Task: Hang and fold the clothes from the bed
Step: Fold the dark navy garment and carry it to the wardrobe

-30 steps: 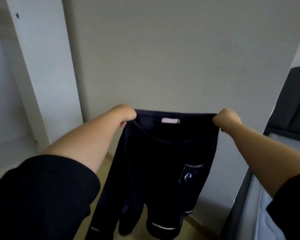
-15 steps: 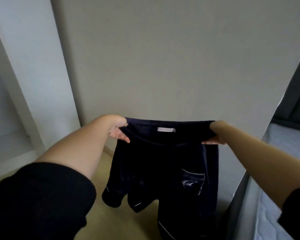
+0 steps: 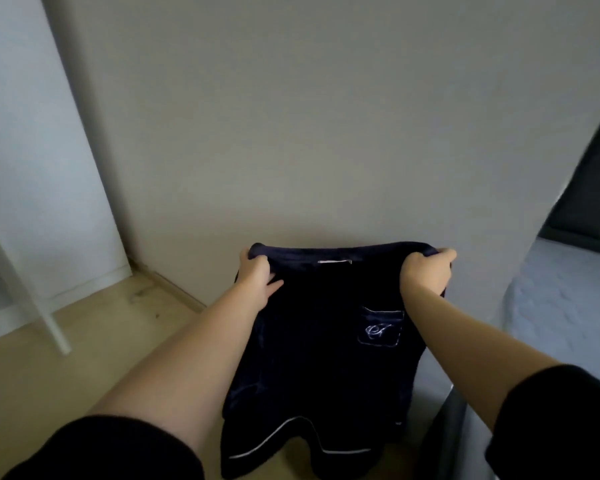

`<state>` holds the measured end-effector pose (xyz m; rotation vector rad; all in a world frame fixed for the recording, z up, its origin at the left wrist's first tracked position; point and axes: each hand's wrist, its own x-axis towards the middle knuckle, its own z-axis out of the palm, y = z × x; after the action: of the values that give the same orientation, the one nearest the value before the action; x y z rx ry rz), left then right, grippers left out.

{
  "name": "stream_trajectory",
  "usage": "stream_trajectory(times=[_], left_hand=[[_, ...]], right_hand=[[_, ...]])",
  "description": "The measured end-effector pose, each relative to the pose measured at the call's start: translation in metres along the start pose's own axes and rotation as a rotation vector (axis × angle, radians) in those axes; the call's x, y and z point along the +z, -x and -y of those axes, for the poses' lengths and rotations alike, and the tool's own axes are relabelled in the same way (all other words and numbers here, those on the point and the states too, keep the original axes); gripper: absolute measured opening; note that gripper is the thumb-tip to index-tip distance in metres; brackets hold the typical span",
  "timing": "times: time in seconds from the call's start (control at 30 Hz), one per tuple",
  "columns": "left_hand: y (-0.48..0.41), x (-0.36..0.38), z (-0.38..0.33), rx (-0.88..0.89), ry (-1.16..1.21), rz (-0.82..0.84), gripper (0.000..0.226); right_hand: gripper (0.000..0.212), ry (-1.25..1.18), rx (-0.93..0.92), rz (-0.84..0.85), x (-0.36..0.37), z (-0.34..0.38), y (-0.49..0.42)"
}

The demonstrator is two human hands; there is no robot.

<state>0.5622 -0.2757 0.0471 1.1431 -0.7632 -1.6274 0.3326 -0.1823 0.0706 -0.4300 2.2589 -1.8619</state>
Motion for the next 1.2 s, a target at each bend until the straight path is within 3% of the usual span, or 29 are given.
stream_trajectory(times=[0.2, 0.43, 0.6, 0.8, 0.97, 1.2], left_hand=[[0.118, 0.058, -0.02, 0.208, 0.008, 0.103, 0.059], [0.295, 0.155, -0.072, 0.472, 0.066, 0.237, 0.06], [0.408, 0.21, -0.09, 0.649, 0.077, 0.245, 0.054], [0.483, 0.258, -0.062, 0.896, 0.007, 0.304, 0.058], [0.457, 0.294, -0.001, 0.767, -0.169, 0.339, 0.061], [0.364, 0.342, 0.126, 0.498, -0.472, 0.358, 0.068]], right_hand=[[0.015, -0.186, -0.205, -0.069, -0.118, 0.046, 0.008], [0.015, -0.207, -0.547, -0.168, -0.316, 0.129, 0.019], [0.032, -0.148, -0.694, -0.334, -0.437, 0.165, 0.033], [0.032, -0.072, -0.812, -0.545, -0.523, 0.166, 0.03], [0.033, 0.025, -0.763, -0.594, -0.54, 0.115, -0.016], [0.036, 0.301, -0.582, -0.523, -0.507, -0.033, -0.117]])
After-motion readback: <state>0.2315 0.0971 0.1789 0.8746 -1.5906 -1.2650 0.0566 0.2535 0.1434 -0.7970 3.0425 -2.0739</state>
